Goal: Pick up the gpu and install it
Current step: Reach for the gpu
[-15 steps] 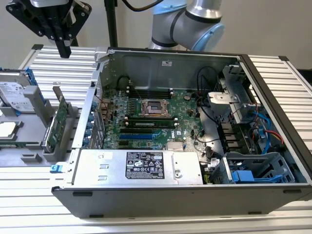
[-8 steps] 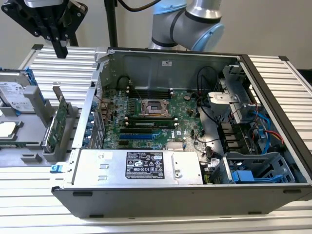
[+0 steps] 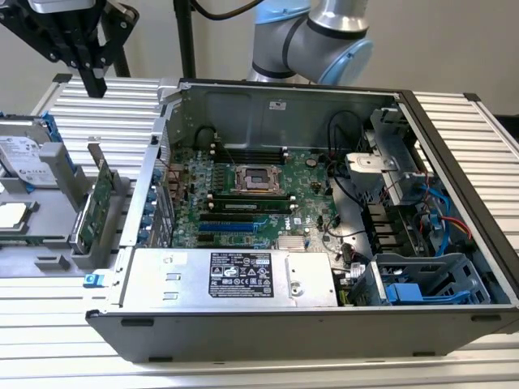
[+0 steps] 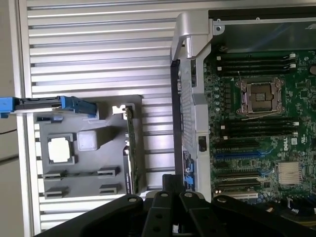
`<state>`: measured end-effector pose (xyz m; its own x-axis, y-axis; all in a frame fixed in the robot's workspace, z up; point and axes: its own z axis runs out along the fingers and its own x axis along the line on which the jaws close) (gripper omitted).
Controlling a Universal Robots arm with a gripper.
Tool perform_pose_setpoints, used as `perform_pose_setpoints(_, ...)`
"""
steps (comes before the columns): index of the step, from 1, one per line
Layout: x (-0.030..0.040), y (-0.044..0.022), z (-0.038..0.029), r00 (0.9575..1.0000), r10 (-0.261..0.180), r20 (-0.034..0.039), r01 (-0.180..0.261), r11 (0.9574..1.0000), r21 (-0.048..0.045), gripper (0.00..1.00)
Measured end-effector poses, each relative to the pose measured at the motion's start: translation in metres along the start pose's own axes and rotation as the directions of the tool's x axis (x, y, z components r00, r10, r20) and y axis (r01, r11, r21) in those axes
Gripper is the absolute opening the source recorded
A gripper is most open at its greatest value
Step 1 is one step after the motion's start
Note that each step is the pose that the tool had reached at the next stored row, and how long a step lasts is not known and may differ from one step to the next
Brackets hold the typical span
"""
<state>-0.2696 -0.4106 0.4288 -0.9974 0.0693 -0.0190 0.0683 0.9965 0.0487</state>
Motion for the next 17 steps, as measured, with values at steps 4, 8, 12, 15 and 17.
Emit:
perform_pose_setpoints(4,0.0033,-0.0015,-0.0001,1.0,0.0,0.0,0.0,1.0,0.0,0.0)
perform_pose_setpoints(8,0.0069,-0.0028,-0.0003,1.0,0.0,0.0,0.0,1.0,0.0,0.0)
perform_pose_setpoints(12,0.0105,-0.004,-0.0004,1.0,0.0,0.0,0.0,1.0,0.0,0.0)
perform_pose_setpoints(15,0.0132,-0.0048,-0.0005,1.0,0.0,-0.0001,0.0,1.0,0.0,0.0)
perform_pose_setpoints(17,0.0151,-0.0054,-0.0005,1.0,0.0,0.0,0.0,1.0,0.0,0.0)
